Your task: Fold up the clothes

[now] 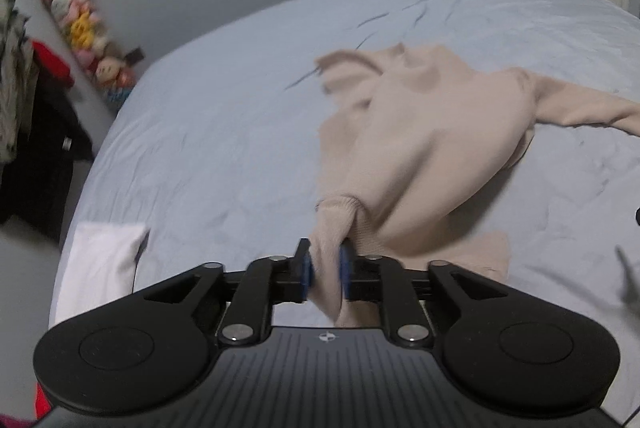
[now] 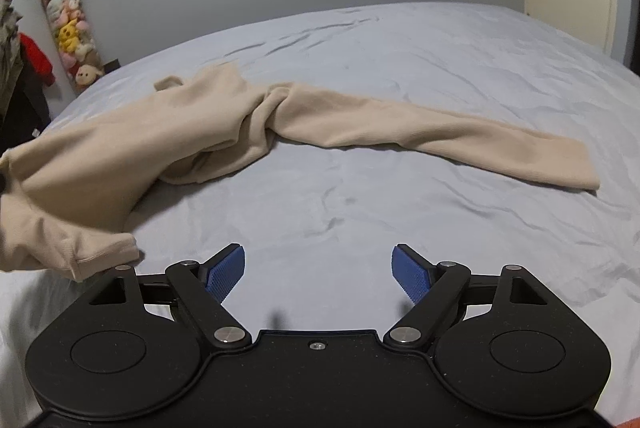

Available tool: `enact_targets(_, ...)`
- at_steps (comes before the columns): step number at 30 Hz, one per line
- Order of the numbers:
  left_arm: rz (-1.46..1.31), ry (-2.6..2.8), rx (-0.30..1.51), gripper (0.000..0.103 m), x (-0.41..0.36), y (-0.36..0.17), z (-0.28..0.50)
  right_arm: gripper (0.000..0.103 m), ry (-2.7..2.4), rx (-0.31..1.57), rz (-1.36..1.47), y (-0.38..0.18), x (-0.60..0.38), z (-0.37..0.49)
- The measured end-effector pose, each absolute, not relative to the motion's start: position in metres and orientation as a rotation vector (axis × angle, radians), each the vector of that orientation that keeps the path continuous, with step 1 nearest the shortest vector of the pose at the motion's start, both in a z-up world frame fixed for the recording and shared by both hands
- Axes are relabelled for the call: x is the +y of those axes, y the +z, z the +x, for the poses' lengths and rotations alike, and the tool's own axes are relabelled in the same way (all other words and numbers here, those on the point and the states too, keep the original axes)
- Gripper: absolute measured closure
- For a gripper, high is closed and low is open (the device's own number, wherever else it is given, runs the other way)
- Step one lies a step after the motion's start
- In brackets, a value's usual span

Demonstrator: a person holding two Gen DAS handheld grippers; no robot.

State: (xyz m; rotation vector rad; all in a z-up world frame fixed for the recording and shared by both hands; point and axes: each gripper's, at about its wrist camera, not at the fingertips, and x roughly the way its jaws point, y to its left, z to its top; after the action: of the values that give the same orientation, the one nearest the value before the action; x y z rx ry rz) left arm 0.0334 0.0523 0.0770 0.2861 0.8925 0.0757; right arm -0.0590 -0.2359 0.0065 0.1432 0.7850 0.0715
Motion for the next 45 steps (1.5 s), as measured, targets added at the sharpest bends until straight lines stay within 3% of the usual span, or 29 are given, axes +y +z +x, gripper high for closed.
enact_targets(8, 0.367, -0.057, 0.856, 0.083, 0.034, 0.079, 0.01, 0.022, 0.084, 0.791, 0.112, 0.006, -0.229, -0.06)
enact_targets(22, 0.766, -0.3, 0.854, 0.082, -0.082, -0.012, -0.003, 0.021, 0.107, 0.788, 0.136, 0.007, -0.233, -0.062)
enact_targets(26, 0.817, -0.266, 0.839, 0.066, -0.083, -0.031, 0.001, 0.021, 0.117, 0.798, 0.162, 0.006, -0.235, -0.062)
enact_targets(28, 0.839, -0.234, 0.827, 0.063, -0.081, -0.038, 0.003, 0.021, 0.128, 0.803, 0.173, 0.006, -0.235, -0.061)
enact_targets(39, 1.043, -0.112, 0.712, 0.063, -0.096, -0.082, 0.007, 0.021, 0.137, 0.853, 0.219, -0.004, -0.235, -0.052)
enact_targets(45, 0.947, -0.062, 0.734, 0.067, -0.091, -0.078, 0.028, 0.021, 0.137, 0.868, 0.224, -0.008, -0.234, -0.05)
